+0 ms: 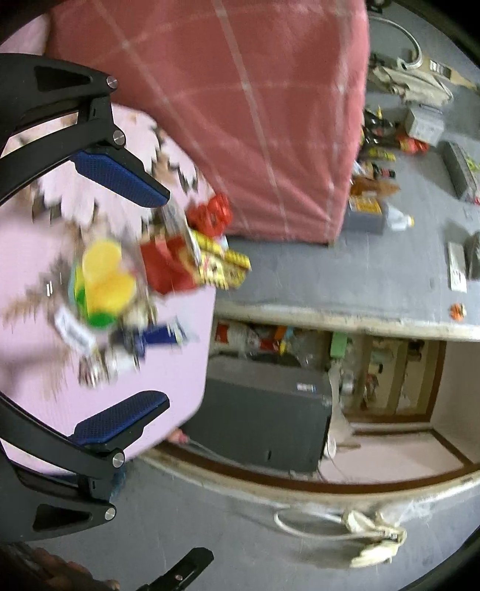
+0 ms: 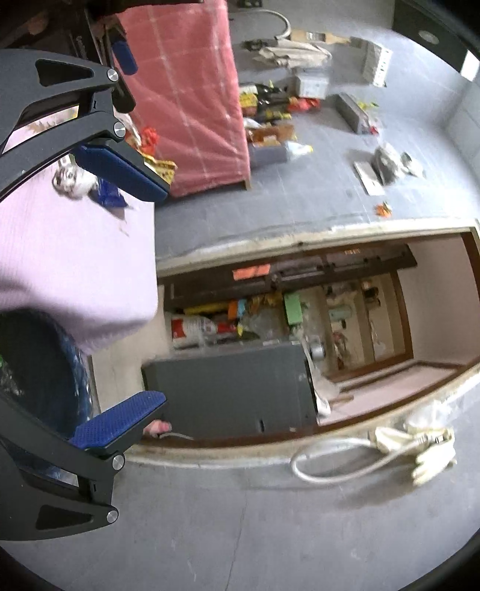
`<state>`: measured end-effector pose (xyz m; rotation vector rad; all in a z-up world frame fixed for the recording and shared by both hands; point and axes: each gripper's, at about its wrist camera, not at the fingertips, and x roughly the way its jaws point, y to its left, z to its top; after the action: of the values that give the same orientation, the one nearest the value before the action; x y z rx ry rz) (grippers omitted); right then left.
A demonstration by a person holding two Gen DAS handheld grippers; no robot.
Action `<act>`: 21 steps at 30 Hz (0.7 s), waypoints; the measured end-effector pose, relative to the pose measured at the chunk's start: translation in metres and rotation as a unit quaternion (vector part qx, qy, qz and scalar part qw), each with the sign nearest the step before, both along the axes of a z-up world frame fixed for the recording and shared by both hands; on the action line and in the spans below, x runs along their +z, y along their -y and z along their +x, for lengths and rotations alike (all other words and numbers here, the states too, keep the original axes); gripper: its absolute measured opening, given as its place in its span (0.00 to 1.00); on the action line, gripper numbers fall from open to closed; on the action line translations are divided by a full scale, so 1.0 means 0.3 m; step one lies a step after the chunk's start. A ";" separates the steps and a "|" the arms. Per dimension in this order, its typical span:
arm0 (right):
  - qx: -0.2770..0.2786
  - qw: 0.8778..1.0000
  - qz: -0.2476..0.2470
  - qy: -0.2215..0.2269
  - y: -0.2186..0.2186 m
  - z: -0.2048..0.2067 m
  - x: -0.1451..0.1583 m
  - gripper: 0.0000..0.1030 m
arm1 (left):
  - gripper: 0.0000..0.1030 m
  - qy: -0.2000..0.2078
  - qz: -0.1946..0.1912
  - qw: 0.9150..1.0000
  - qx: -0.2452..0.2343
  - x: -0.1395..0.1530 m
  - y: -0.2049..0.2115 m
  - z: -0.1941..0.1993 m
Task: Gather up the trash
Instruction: 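Move both tools back to the table toward the remaining trash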
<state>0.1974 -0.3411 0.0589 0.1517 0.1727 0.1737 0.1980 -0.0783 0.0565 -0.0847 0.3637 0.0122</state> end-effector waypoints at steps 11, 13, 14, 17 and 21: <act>0.069 0.993 -0.037 -0.087 -0.199 0.117 -0.079 1.00 | 0.94 -0.098 -0.010 0.995 -0.006 -0.080 -0.184 0.040; 0.085 0.990 -0.033 -0.106 -0.222 0.137 -0.100 1.00 | 0.93 -0.111 -0.018 0.993 -0.023 -0.092 -0.195 0.050; 0.093 0.988 -0.032 -0.116 -0.234 0.146 -0.112 1.00 | 0.92 -0.114 -0.023 0.993 -0.029 -0.095 -0.196 0.054; 0.113 0.983 -0.033 -0.139 -0.267 0.171 -0.134 0.92 | 0.81 -0.136 -0.041 0.989 -0.050 -0.112 -0.201 0.075; 0.133 0.976 -0.042 -0.170 -0.315 0.198 -0.172 0.82 | 0.76 -0.167 -0.068 0.982 -0.063 -0.147 -0.218 0.118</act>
<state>0.2570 -0.2467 0.0074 0.0713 0.5416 0.4076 0.2333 -0.0128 0.0124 -0.1957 0.7054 -0.1244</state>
